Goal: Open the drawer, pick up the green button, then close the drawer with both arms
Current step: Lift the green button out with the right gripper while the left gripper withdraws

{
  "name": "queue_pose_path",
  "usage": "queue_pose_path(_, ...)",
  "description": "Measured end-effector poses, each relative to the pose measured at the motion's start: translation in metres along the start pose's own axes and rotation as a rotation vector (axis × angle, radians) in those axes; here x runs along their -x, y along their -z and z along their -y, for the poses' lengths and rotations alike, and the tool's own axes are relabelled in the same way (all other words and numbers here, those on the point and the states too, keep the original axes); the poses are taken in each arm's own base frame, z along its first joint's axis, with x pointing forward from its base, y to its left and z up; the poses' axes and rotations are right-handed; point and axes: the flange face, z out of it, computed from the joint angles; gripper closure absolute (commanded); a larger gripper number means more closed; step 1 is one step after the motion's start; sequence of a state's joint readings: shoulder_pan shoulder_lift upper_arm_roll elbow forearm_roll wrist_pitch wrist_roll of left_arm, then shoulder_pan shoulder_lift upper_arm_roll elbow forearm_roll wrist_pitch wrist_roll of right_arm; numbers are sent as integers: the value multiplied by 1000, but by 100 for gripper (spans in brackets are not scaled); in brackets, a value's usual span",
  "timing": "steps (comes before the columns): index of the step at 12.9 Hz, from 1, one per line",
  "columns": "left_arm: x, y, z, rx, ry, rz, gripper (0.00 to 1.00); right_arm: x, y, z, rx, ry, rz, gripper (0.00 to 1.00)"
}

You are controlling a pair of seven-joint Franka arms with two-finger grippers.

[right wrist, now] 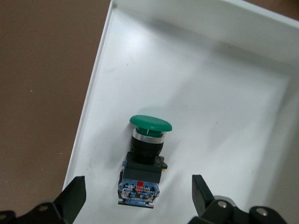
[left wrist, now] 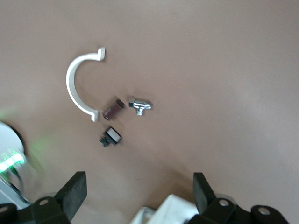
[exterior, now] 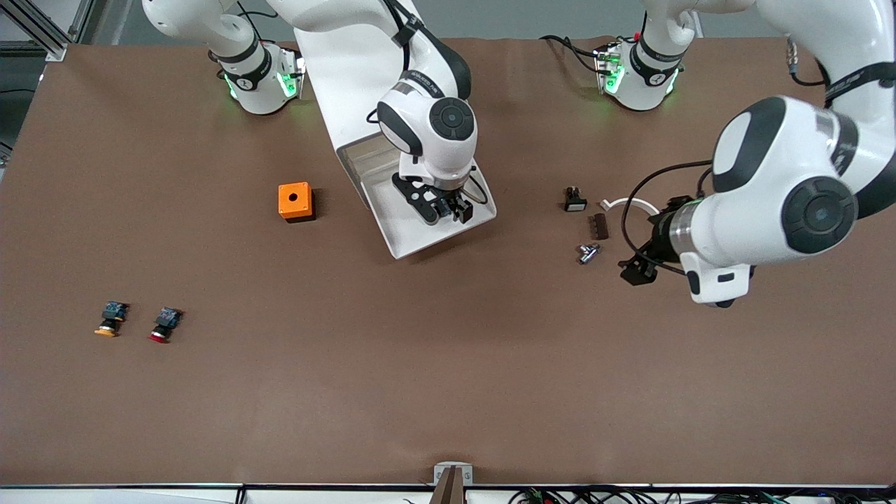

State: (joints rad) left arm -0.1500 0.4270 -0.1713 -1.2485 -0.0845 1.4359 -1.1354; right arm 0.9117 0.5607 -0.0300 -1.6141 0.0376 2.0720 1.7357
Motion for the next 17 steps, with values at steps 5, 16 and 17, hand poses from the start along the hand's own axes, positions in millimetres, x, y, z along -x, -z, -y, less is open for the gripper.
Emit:
queue_pose_path(5,8,32,39,-55,-283,-134,0,0,-6,1,7,-5,-4,0)
queue_pose_path(16,-27,87,153,-38,-630,-215,0,-2,-20,6,2,-9,-7,100)
queue_pose_path(17,-24,89,155,-37,-636,-221,0,-3,-16,9,-7,-11,-6,100)
